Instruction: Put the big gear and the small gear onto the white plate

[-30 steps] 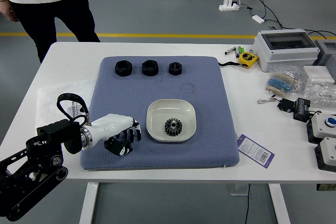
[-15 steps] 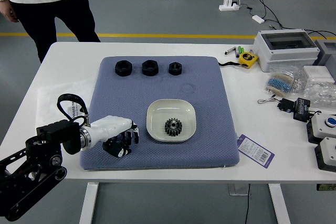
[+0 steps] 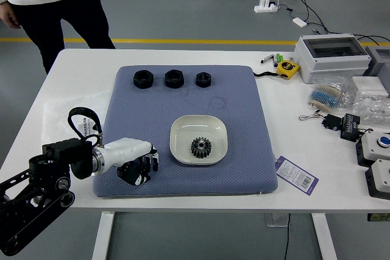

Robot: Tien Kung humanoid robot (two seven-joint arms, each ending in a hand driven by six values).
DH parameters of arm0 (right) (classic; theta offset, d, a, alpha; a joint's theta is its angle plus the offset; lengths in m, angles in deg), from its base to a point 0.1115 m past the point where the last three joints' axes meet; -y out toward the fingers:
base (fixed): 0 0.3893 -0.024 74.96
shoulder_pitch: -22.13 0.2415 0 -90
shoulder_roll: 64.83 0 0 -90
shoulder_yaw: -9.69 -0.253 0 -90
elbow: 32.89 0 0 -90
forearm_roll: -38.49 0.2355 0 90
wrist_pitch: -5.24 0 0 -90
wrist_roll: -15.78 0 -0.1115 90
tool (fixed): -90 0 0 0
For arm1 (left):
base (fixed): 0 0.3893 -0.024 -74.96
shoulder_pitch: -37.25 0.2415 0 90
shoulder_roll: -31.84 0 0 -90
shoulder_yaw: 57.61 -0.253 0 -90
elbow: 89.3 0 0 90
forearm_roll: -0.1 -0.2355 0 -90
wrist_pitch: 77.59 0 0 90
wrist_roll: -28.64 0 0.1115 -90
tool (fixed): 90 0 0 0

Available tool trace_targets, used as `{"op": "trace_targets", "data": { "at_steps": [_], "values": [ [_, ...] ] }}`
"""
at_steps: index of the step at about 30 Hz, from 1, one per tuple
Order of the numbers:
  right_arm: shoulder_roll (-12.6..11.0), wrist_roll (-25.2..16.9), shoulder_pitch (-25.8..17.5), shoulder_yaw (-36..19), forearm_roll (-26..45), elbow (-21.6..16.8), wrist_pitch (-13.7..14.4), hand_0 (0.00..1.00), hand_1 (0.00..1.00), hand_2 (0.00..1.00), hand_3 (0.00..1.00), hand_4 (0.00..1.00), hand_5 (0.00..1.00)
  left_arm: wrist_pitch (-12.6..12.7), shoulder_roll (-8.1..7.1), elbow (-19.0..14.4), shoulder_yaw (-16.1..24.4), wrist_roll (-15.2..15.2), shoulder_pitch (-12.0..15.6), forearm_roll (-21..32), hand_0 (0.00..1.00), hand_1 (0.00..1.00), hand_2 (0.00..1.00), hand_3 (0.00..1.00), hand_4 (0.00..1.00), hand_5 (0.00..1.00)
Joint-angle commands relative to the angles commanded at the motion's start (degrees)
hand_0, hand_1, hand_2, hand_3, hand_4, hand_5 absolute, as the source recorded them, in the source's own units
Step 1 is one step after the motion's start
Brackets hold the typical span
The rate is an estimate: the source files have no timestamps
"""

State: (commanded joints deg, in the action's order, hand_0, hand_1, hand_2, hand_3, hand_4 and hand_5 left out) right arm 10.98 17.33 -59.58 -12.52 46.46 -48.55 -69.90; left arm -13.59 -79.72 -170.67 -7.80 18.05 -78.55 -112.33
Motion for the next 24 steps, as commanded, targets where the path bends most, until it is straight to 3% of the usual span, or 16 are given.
{"op": "trace_targets", "data": {
  "at_steps": [1, 6, 7, 12, 13, 24],
  "values": [
    [0.00, -0.02, -0.02, 0.02, 0.08, 0.00, 0.01, 0.651, 0.655, 0.730, 0.578, 0.839, 0.678, -0.28, 0.03, 0.05, 0.00, -0.07, -0.05, 0.08, 0.369, 0.504, 0.558, 0.580, 0.545, 0.002],
    [0.02, -0.03, -0.03, 0.03, 0.09, -0.01, 0.04, 0.651, 0.655, 0.730, 0.578, 0.839, 0.678, -1.01, 0.17, 0.37, -0.04, -0.25, -0.22, 0.24, 0.369, 0.504, 0.558, 0.580, 0.545, 0.002],
    [0.02, -0.01, -0.07, -0.02, 0.02, -0.01, 0.05, 0.651, 0.655, 0.731, 0.578, 0.839, 0.678, -1.38, 0.18, 0.37, -0.01, -0.36, -0.24, 0.46, 0.397, 0.524, 0.577, 0.605, 0.704, 0.039],
    [0.02, 0.02, -0.20, -0.11, -0.14, -0.01, 0.07, 0.651, 0.655, 0.731, 0.578, 0.839, 0.678, -2.73, 0.14, 0.17, -0.02, -0.88, -0.34, 0.85, 0.397, 0.524, 0.577, 0.605, 0.704, 0.039],
    [0.02, 0.03, -0.24, -0.14, -0.17, -0.01, 0.07, 0.651, 0.655, 0.730, 0.578, 0.839, 0.678, -3.11, 0.13, 0.11, 0.00, -1.07, -0.36, 0.92, 0.431, 0.559, 0.607, 0.628, 0.761, 0.062],
    [0.06, 0.12, -0.57, -0.33, -0.47, -0.02, 0.13, 0.651, 0.655, 0.730, 0.578, 0.839, 0.678, -4.59, 0.04, -0.29, 0.43, -2.09, -1.20, 1.77, 0.450, 0.590, 0.622, 0.644, 0.727, 0.041]
  ]
}}
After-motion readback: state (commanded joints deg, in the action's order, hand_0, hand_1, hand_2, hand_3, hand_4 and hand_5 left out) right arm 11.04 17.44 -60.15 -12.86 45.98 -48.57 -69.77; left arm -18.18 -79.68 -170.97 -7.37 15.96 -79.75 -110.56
